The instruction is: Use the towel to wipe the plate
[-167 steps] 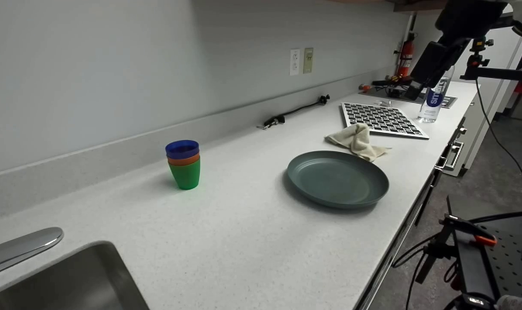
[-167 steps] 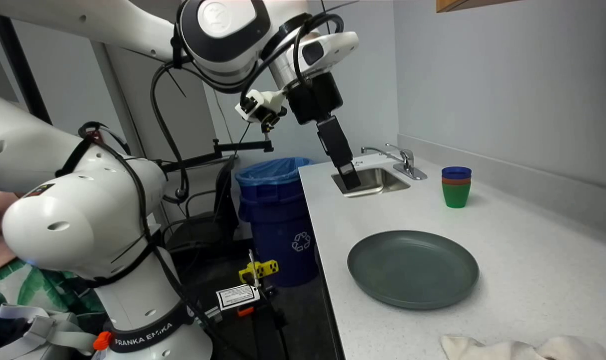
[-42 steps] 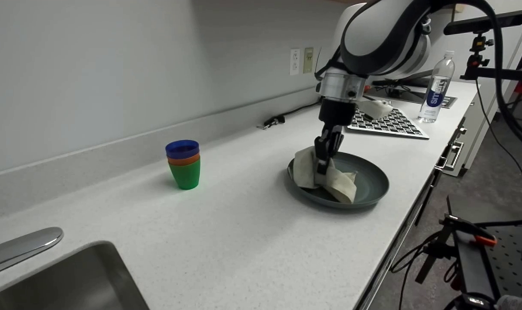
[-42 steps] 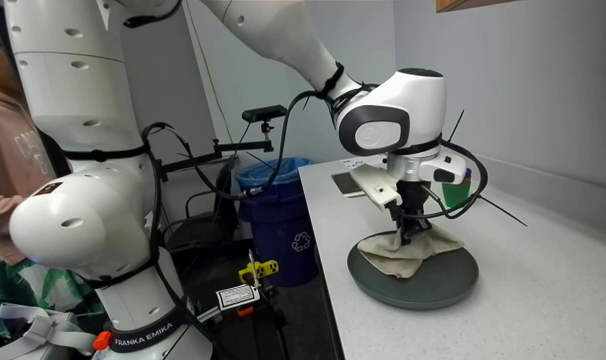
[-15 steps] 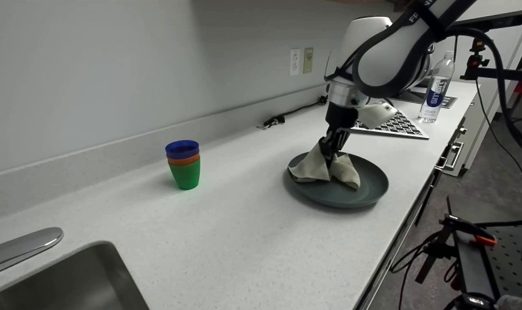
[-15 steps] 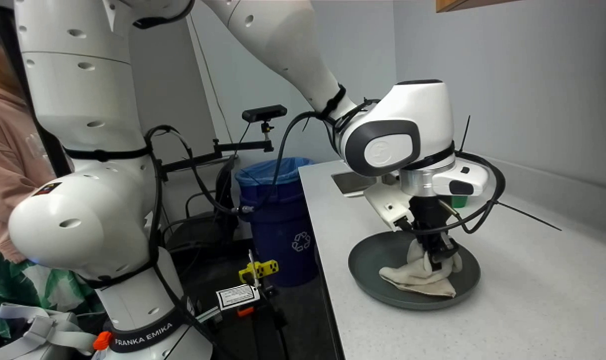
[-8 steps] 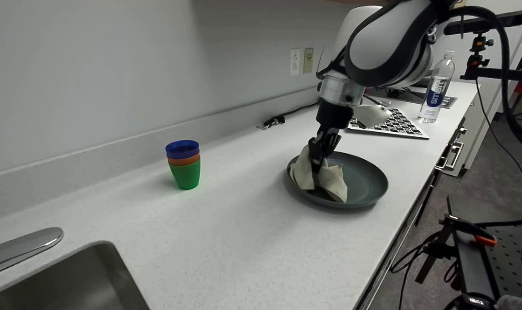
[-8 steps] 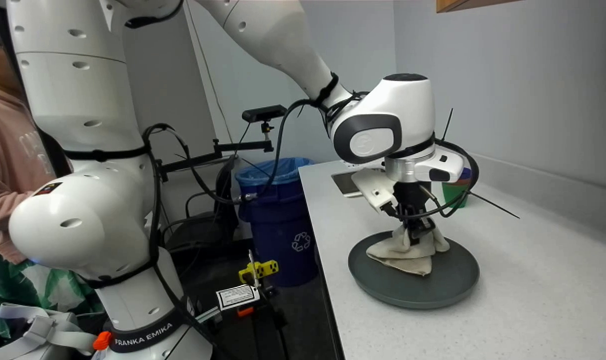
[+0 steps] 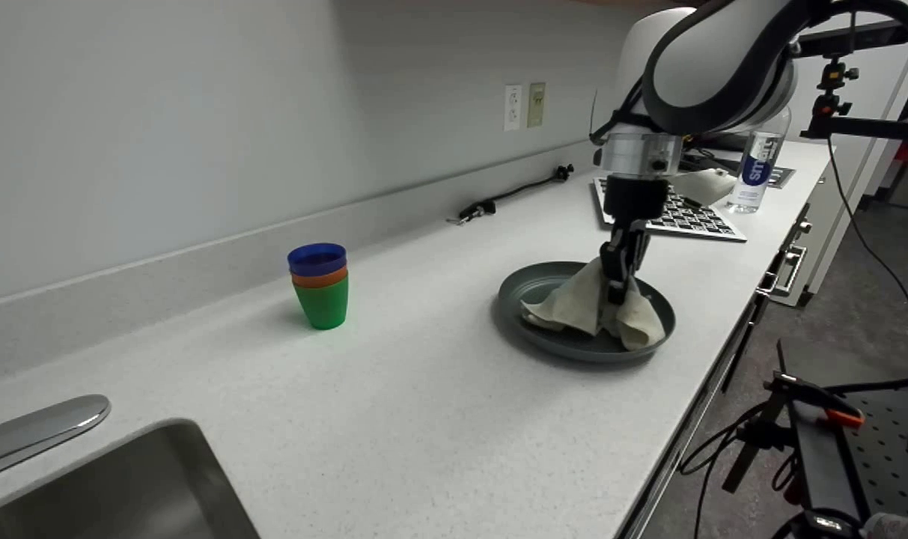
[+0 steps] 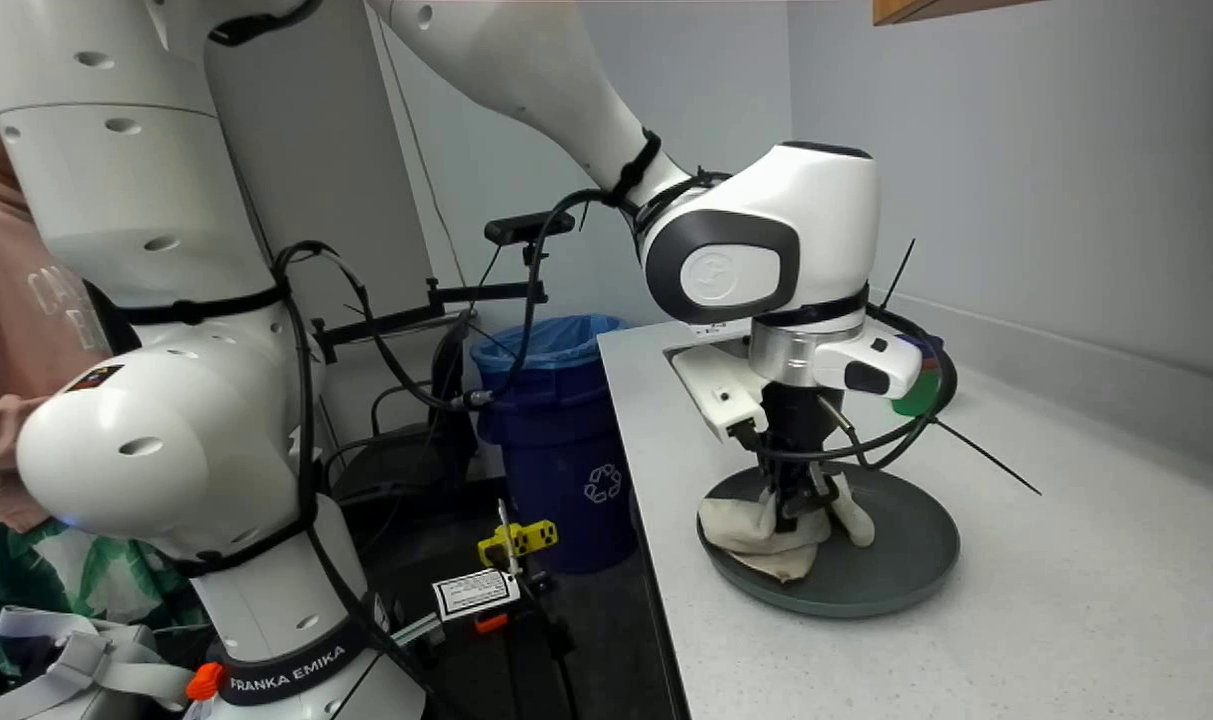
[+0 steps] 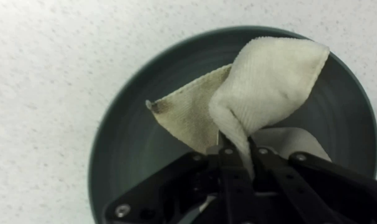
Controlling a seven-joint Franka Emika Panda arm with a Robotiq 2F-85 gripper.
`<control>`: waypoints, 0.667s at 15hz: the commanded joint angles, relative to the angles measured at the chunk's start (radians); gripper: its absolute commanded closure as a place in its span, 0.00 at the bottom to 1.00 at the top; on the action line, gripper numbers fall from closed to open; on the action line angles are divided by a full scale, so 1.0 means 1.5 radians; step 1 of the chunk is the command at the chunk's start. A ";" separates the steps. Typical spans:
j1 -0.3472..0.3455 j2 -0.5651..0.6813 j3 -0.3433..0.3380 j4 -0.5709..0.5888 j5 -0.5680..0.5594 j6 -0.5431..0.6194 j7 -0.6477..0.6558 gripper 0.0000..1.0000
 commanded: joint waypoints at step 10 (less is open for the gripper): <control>-0.006 0.041 -0.072 0.031 -0.209 0.134 0.151 0.98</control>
